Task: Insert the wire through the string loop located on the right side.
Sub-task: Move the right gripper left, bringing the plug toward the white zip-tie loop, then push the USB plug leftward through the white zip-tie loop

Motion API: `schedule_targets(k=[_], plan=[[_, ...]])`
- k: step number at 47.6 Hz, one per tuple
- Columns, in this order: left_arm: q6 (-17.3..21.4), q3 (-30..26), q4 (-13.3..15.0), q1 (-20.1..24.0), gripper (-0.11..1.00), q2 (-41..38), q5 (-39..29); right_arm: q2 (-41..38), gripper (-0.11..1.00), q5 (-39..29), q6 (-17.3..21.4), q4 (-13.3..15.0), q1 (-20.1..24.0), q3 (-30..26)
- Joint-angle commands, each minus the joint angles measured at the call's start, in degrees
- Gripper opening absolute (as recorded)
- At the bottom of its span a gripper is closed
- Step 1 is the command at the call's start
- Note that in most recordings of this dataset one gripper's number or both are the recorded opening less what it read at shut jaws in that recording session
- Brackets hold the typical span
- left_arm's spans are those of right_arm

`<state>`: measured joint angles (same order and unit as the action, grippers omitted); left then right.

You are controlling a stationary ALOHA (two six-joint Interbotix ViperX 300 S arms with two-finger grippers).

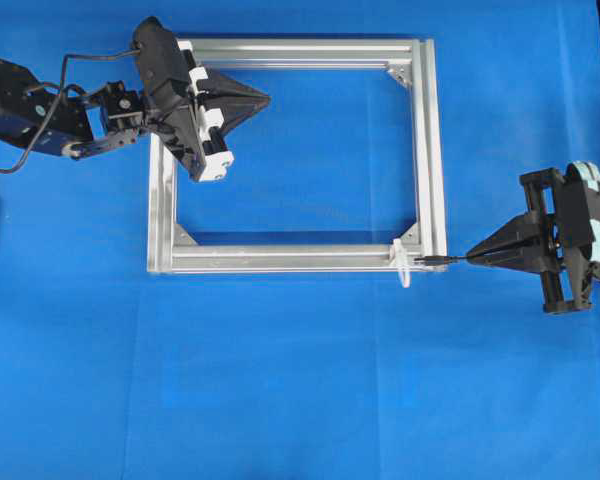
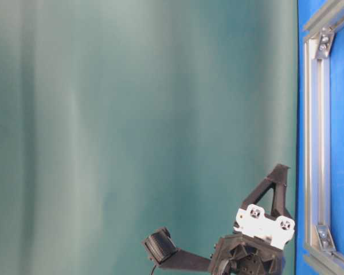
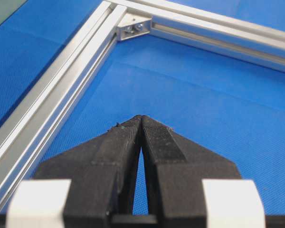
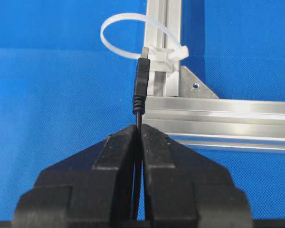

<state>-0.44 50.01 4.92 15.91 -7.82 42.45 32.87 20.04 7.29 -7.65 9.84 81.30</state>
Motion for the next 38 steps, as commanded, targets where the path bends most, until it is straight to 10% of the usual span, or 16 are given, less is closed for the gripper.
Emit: schedule_targets(k=[1,38], plan=[[-0.09,-0.53,-0.18,-0.18,0.00,1.85,0.35,-0.18,-0.03,0.88,-0.09,0.09,-0.09,-0.70],[0.00,-0.62,-0.09,-0.18,0.00,1.85,0.26,-16.70,-0.03,12.57,-0.09,0.00,-0.09,-7.29]])
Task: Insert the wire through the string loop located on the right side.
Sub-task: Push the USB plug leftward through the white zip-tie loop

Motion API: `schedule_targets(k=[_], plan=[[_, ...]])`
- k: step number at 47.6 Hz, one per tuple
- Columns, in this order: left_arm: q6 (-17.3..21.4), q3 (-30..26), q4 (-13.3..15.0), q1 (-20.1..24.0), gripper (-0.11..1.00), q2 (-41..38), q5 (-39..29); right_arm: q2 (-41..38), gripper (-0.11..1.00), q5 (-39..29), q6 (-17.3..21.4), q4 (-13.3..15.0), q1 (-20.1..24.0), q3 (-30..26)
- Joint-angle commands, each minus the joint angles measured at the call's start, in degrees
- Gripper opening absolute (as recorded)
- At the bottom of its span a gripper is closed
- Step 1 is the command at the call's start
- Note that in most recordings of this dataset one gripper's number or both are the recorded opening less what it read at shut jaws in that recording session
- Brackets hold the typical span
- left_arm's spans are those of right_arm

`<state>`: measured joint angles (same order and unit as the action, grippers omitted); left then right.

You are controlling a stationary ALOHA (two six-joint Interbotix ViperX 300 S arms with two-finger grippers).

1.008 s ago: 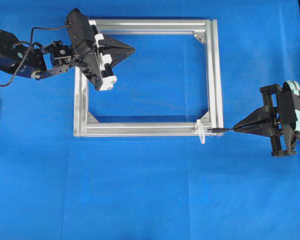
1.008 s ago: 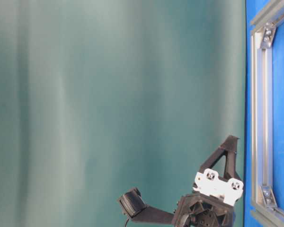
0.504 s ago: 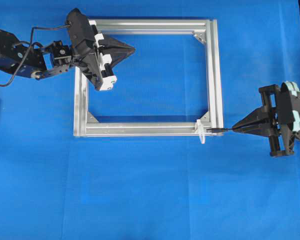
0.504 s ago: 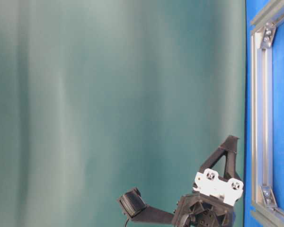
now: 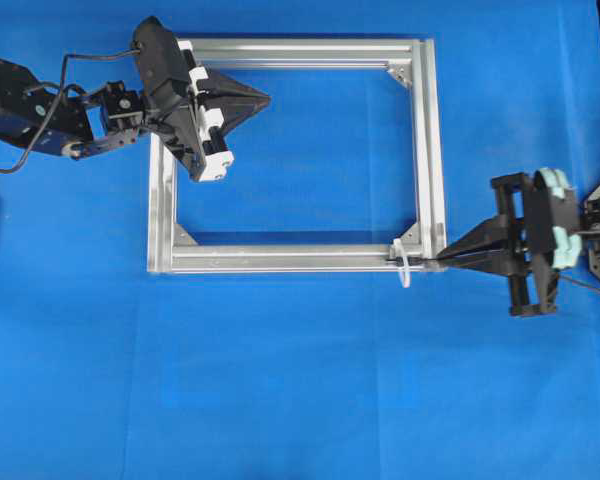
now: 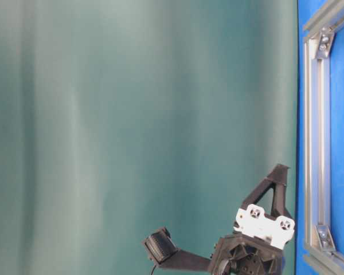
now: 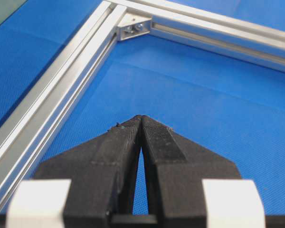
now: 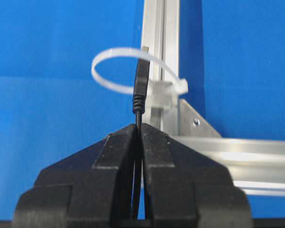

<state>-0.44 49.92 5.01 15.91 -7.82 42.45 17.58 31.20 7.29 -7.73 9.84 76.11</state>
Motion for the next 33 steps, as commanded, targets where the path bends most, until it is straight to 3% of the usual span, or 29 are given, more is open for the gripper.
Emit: schedule_targets(k=[1,15,33], plan=[[0.00,-0.62,-0.26,-0.18,0.00,1.85,0.35,-1.93,-0.03,1.58,-0.09,0.18,-0.09,-2.46],[-0.09,-0.53,-0.26,-0.18,0.00,1.85,0.53,-6.77,-0.03,2.20,-0.09,0.09,-0.09,-6.50],[-0.44,-0.44,-0.26,-0.26,0.00,1.85,0.62,-7.21,-0.03,2.29,-0.09,0.09,-0.09,-6.68]])
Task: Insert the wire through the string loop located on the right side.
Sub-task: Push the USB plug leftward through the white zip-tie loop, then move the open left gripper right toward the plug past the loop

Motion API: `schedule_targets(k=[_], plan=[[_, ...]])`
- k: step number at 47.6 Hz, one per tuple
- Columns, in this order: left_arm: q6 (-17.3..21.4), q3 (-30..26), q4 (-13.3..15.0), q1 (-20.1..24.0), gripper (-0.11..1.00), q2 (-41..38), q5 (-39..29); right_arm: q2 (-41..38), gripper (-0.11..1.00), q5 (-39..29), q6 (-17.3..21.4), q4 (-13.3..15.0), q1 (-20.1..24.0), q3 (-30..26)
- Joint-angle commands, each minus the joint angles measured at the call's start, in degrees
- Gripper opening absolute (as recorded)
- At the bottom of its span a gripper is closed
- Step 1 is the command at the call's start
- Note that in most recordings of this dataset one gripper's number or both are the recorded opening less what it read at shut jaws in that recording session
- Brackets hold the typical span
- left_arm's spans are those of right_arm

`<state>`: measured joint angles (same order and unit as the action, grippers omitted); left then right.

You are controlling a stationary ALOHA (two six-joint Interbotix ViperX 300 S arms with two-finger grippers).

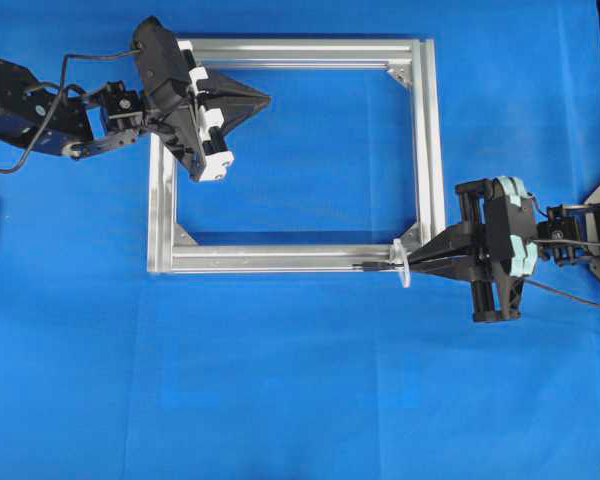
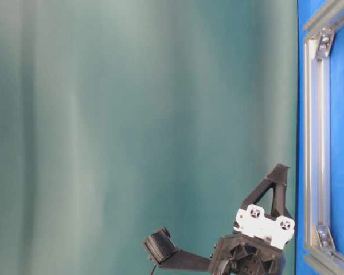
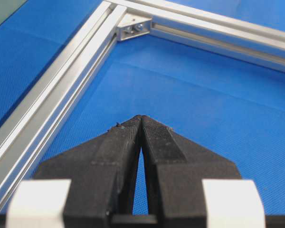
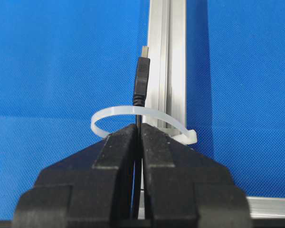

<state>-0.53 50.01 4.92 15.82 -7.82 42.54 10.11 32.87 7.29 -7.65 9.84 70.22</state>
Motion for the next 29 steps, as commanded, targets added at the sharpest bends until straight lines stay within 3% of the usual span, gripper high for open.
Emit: schedule_targets(k=[1,9,29], plan=[[-0.35,-0.53,-0.18,-0.35,0.00,1.85,0.53,0.35,-0.03,0.62,-0.09,0.00,-0.09,-0.70],[-0.44,-0.44,-0.18,-2.81,0.00,1.85,0.53,0.35,-0.03,0.62,-0.09,0.00,-0.09,-0.70],[-0.70,-0.79,-0.09,-17.31,0.00,1.85,0.18,0.35,-0.03,0.62,-0.09,0.00,-0.09,-0.70]])
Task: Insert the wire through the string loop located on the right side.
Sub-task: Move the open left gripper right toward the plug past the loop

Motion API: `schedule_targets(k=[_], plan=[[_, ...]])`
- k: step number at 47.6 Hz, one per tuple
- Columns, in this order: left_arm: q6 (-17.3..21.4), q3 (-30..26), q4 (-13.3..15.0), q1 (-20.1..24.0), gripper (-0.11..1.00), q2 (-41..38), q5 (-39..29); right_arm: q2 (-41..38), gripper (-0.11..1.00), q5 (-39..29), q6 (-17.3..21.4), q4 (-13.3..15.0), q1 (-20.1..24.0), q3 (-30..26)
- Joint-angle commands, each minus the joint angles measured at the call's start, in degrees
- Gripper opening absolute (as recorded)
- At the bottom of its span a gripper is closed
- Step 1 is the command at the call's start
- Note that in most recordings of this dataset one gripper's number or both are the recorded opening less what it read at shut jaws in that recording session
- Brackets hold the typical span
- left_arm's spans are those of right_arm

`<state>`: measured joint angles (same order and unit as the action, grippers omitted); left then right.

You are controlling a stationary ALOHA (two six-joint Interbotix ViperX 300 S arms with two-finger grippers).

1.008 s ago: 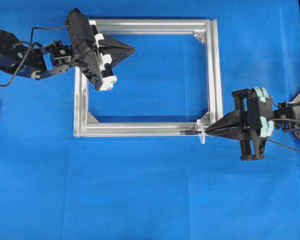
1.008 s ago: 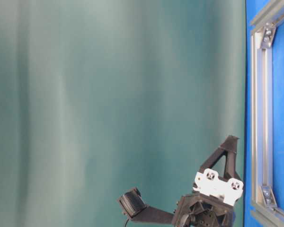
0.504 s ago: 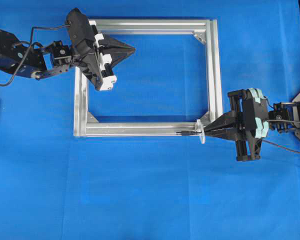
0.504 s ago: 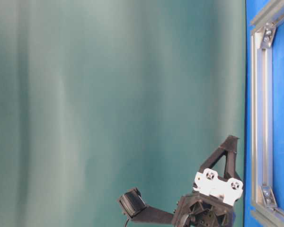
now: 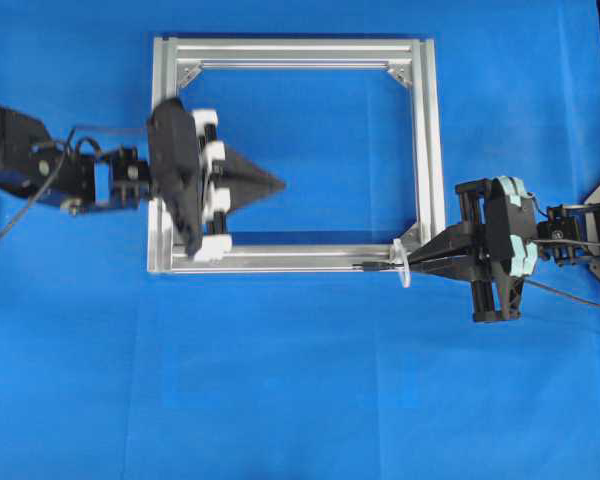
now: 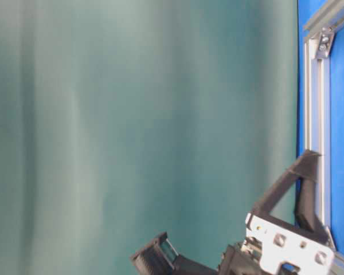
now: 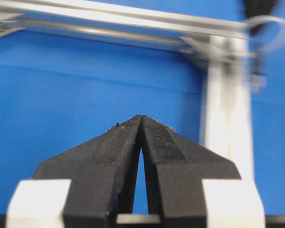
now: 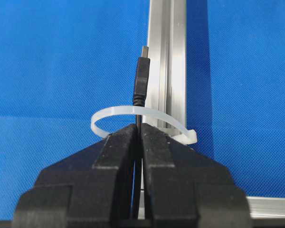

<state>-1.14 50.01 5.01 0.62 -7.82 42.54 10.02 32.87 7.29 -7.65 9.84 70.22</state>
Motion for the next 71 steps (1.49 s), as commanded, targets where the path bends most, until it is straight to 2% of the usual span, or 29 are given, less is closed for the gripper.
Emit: schedule_targets(k=[1,6,12,30,37,57,63,71], plan=[[-0.09,-0.88,-0.18,-2.72,0.00,1.85,0.26,0.44,-0.03,0.62,-0.09,0.00,-0.09,-0.70],[0.00,-1.32,-0.18,-5.71,0.00,1.85,0.18,0.35,-0.03,0.53,-0.09,0.00,-0.09,-0.79],[0.00,-1.32,-0.09,-7.21,0.00,1.85,0.18,0.44,-0.03,0.62,-0.09,0.00,-0.09,-0.79],[0.00,-3.16,-0.09,-7.29,0.00,1.23,-0.88,0.35,-0.03,0.62,-0.09,0.00,-0.09,-0.79],[0.00,-7.38,-0.09,-7.21,0.00,-0.35,-3.52,0.44,-0.03,0.62,-0.09,0.00,-0.09,-0.79],[0.18,-24.79,-0.18,-7.12,0.00,-8.00,-15.12,0.35,-0.03,0.62,-0.09,0.00,-0.09,-0.79],[0.35,-27.42,-0.18,-7.03,0.00,-9.14,-16.61,0.35,-0.03,0.62,-0.09,0.00,-0.09,-0.70],[1.05,-27.42,-0.18,-6.77,0.00,-9.49,-16.79,0.35,-0.03,0.53,-0.09,0.09,-0.09,-0.70]])
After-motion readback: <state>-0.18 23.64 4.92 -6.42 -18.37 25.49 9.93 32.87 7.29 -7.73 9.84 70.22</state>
